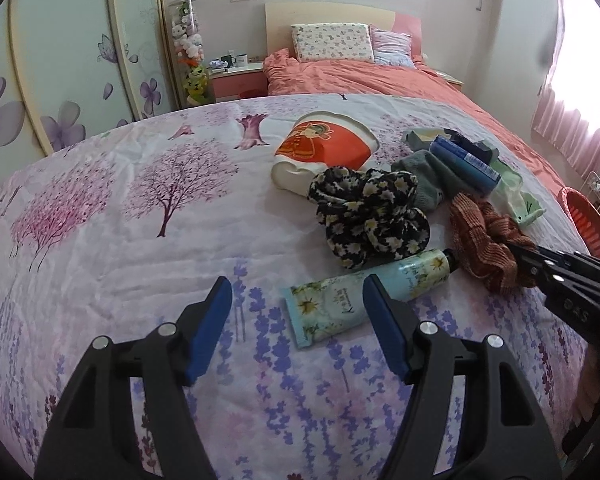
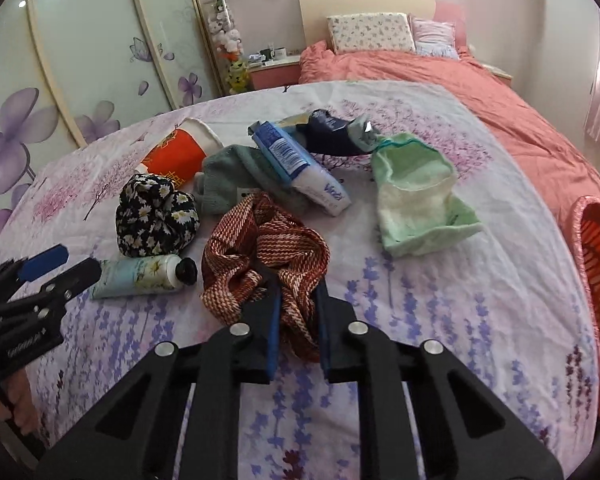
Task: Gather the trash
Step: 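Grasp the brown plaid scrunchie with the right gripper while the left gripper grasps the lotion tube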
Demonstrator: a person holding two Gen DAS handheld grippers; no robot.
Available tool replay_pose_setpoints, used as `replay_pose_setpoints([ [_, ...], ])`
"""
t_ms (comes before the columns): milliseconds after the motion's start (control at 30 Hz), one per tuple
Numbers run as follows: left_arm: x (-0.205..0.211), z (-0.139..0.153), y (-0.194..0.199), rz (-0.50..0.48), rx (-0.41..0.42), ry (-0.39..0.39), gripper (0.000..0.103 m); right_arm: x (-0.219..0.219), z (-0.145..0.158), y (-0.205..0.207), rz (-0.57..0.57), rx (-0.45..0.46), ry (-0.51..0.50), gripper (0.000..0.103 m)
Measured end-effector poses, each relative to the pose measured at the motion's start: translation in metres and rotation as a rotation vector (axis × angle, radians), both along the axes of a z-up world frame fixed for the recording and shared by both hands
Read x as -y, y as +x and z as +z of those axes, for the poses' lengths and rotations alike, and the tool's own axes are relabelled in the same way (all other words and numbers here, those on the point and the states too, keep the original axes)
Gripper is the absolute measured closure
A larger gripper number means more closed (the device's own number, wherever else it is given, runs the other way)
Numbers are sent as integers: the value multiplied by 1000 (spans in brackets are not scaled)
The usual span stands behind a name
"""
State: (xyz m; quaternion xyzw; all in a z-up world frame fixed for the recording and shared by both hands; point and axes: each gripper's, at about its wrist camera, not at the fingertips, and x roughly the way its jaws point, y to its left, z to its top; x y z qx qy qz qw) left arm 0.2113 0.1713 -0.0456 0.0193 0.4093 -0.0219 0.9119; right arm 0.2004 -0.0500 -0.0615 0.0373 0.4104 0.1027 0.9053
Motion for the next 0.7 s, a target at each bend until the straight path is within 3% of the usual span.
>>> replay_pose_setpoints([
  [200, 0, 0, 10, 10, -10, 3, 36, 19, 7, -12, -33, 21, 5, 89],
  [467, -27, -7, 30, 97, -40, 36, 36, 34, 10, -20, -61, 33, 25, 89],
  [567, -26, -18, 32, 70, -86, 2, 37, 37, 13, -23, -67, 39, 28, 89],
  [700, -17, -19, 22, 26, -81, -2, 39, 40, 15, -29, -70, 46, 28, 89],
])
